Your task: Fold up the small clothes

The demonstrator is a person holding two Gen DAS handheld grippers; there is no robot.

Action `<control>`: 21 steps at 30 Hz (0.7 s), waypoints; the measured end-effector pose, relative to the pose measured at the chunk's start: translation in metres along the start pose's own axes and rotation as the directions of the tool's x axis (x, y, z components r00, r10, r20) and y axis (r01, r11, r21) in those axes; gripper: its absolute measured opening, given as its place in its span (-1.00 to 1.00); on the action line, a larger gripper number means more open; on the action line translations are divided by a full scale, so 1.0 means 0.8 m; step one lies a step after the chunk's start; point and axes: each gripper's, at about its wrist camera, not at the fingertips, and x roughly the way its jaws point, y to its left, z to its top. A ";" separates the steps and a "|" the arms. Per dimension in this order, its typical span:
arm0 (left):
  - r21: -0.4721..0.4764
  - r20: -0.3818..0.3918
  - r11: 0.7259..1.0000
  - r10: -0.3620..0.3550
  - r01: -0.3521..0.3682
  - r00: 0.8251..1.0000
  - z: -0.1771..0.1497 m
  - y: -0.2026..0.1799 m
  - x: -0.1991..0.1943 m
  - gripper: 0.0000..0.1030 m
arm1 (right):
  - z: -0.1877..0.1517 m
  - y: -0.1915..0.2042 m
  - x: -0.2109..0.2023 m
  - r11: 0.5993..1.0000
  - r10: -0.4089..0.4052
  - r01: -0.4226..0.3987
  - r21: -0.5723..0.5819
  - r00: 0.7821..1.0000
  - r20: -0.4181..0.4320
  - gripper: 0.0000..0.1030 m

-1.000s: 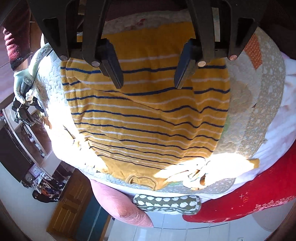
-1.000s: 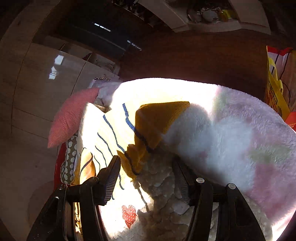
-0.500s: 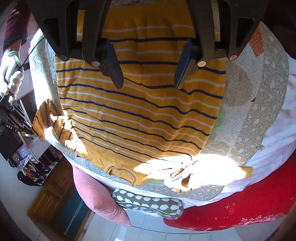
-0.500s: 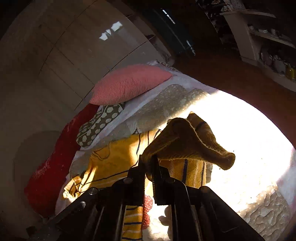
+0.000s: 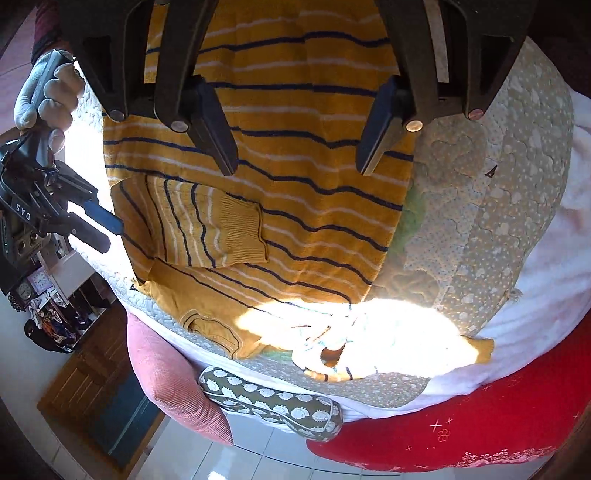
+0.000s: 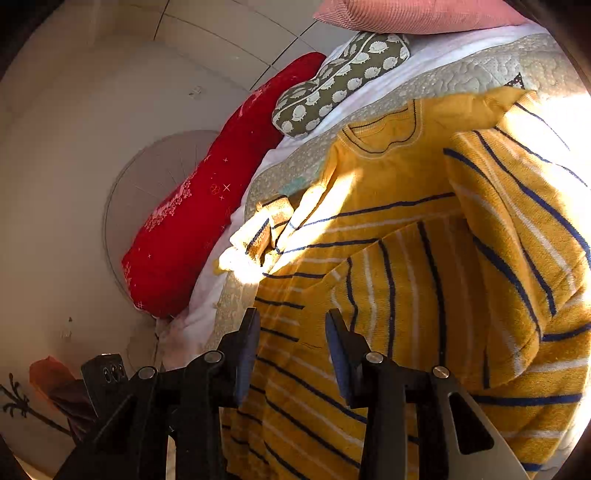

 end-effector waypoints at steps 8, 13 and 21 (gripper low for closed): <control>-0.020 -0.191 0.996 -0.091 0.089 0.977 0.058 -0.031 0.118 0.37 | -0.017 -0.057 -0.101 0.989 -0.119 0.111 0.093 0.989 0.092 -0.21; 0.082 -0.242 0.996 -0.012 0.033 0.970 0.065 -0.068 0.146 -0.79 | -0.028 -0.073 -0.109 0.988 -0.110 0.100 0.116 0.990 0.085 -0.20; 0.056 -0.086 0.996 0.073 -0.068 0.994 0.115 -0.042 0.096 -0.85 | -0.023 -0.078 -0.085 0.986 -0.084 0.072 0.151 0.994 0.073 -0.16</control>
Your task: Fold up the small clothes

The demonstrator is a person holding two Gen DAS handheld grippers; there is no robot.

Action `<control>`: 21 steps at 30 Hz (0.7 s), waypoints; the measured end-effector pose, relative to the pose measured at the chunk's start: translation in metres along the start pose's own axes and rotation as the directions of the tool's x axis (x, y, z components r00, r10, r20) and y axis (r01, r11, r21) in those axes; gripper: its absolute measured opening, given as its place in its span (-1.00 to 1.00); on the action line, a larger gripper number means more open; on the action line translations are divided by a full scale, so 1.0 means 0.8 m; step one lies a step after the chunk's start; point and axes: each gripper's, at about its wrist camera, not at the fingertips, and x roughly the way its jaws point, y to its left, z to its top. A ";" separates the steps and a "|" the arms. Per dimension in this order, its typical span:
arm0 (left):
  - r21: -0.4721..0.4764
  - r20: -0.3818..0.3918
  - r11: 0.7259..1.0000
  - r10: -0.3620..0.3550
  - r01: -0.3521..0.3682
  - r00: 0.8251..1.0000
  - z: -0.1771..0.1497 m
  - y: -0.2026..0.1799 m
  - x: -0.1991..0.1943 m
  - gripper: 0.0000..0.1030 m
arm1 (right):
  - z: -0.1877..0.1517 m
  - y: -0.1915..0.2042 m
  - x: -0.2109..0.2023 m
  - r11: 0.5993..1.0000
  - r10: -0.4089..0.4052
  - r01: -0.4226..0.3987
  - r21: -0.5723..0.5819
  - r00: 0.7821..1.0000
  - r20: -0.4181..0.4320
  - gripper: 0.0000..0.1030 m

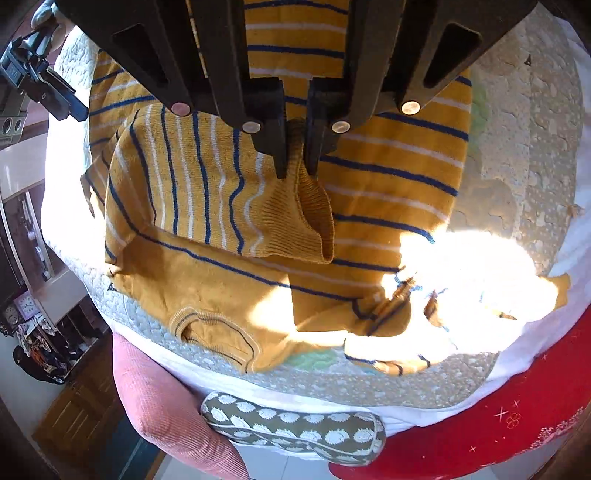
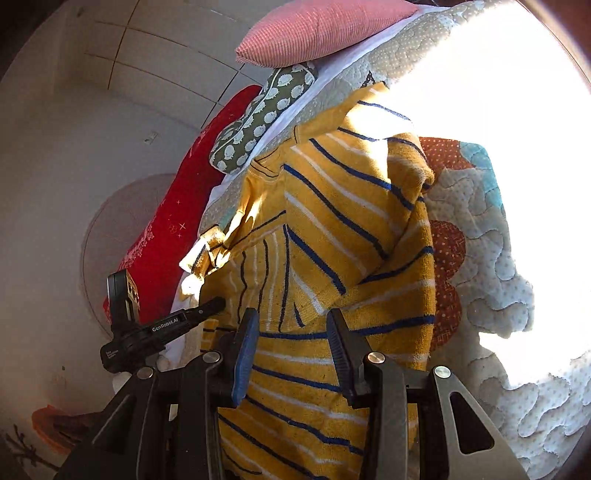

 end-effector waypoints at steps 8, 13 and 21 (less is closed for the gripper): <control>-0.037 0.042 0.973 0.229 -0.228 0.972 0.064 0.066 0.023 -0.85 | 0.024 -0.010 -0.001 0.987 -0.160 0.161 -0.002 0.980 0.116 -0.07; -0.014 0.010 0.962 0.272 -0.272 0.962 0.070 0.073 0.068 -0.83 | 0.061 -0.014 0.011 0.969 -0.244 0.245 0.013 0.957 0.156 -0.07; 0.057 0.071 0.938 0.338 -0.343 0.938 0.055 0.054 0.072 -0.67 | 0.142 -0.016 0.094 0.908 -0.407 0.416 -0.058 0.905 0.123 0.04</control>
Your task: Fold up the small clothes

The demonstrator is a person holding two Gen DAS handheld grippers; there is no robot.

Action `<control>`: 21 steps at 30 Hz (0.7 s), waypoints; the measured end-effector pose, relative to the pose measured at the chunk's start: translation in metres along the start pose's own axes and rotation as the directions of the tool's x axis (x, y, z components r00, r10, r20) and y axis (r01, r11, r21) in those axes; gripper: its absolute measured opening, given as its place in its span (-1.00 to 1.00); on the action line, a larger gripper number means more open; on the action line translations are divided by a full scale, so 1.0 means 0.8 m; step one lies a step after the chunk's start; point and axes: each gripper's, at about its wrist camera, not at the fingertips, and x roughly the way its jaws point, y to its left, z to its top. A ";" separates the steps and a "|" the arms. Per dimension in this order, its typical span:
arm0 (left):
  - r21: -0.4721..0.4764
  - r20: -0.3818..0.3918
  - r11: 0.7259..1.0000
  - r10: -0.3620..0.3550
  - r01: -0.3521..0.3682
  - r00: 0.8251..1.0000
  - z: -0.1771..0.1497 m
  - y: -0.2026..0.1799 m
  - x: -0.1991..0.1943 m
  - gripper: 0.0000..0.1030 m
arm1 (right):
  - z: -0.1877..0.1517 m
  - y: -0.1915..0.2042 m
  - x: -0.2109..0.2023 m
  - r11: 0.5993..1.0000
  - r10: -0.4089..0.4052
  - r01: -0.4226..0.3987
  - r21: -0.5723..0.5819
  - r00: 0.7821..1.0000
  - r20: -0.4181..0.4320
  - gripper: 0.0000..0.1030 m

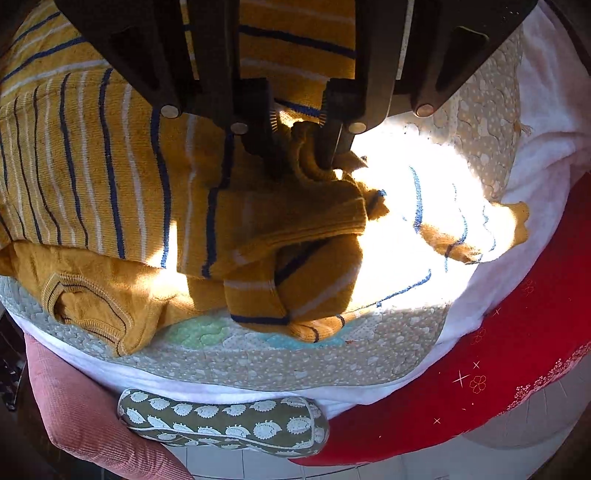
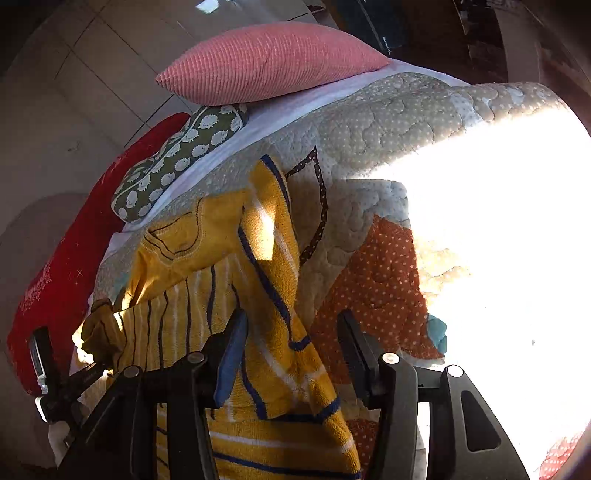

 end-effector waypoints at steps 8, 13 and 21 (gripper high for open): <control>-0.013 -0.021 0.998 -0.062 0.062 0.998 0.004 -0.012 -0.008 -0.56 | 0.031 -0.012 -0.015 0.997 -0.071 0.071 -0.025 0.997 -0.004 -0.87; 0.028 -0.009 0.999 0.033 -0.033 0.999 0.004 -0.050 0.002 -0.56 | 0.051 -0.035 -0.029 0.980 -0.197 0.197 -0.028 0.980 0.027 -0.97; 0.011 0.018 0.994 -0.111 0.111 0.994 -0.020 -0.011 -0.042 -0.53 | 0.002 -0.095 -0.079 0.992 0.069 -0.071 0.106 0.997 0.022 -0.14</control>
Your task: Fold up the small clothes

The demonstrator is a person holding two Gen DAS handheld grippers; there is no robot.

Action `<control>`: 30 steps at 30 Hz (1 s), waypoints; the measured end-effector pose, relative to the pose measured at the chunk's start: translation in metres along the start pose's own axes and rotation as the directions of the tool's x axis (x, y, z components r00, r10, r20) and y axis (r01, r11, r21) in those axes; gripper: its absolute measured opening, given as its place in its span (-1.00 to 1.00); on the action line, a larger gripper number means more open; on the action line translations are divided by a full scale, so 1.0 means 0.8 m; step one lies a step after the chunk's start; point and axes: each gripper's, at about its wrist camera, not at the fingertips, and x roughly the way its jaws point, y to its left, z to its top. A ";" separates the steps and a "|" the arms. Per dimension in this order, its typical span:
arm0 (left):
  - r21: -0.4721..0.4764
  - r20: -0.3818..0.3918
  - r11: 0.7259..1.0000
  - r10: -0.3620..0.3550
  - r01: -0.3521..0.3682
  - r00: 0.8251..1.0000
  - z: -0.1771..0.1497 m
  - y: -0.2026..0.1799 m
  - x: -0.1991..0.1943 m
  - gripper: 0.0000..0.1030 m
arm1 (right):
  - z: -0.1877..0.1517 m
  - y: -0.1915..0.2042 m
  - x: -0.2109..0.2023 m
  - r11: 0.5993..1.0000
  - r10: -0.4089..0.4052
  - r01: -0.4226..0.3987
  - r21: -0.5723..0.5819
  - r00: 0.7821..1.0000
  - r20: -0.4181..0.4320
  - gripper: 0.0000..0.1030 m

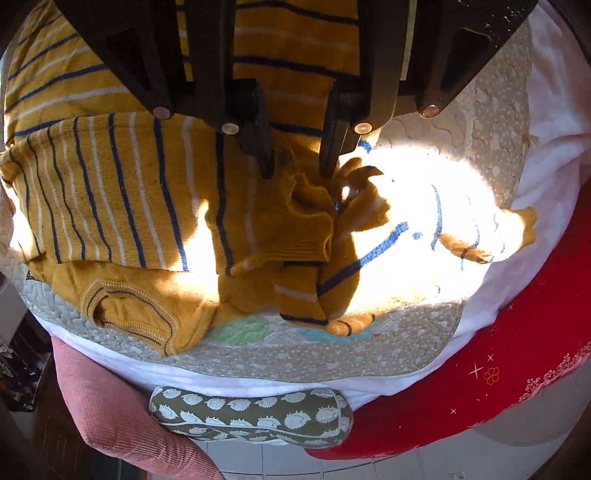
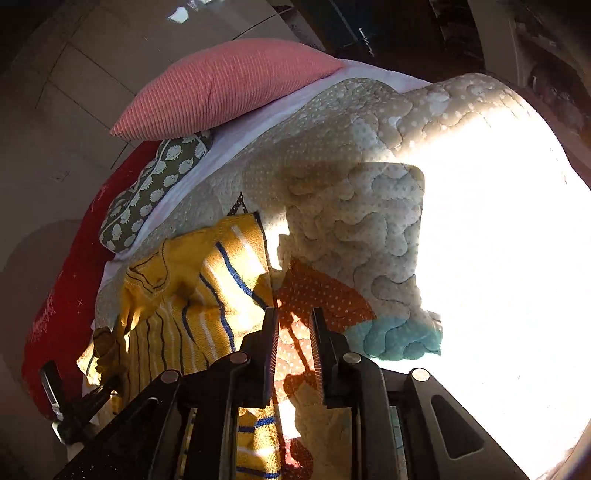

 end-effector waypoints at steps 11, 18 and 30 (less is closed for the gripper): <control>-0.197 -0.094 0.970 -0.161 0.140 0.982 -0.167 0.109 -0.075 -0.25 | -0.192 0.020 -0.056 0.990 0.118 -0.128 -0.060 0.982 -0.146 0.00; -0.150 -0.043 0.966 -0.220 0.211 0.975 -0.245 0.078 -0.117 0.13 | -0.277 0.001 -0.104 0.992 0.100 -0.108 -0.070 0.989 -0.111 0.00; -0.116 -0.085 0.966 -0.240 0.229 0.967 -0.284 0.034 -0.145 -0.71 | -0.330 -0.002 -0.087 0.950 0.310 -0.298 0.094 0.935 -0.172 -0.80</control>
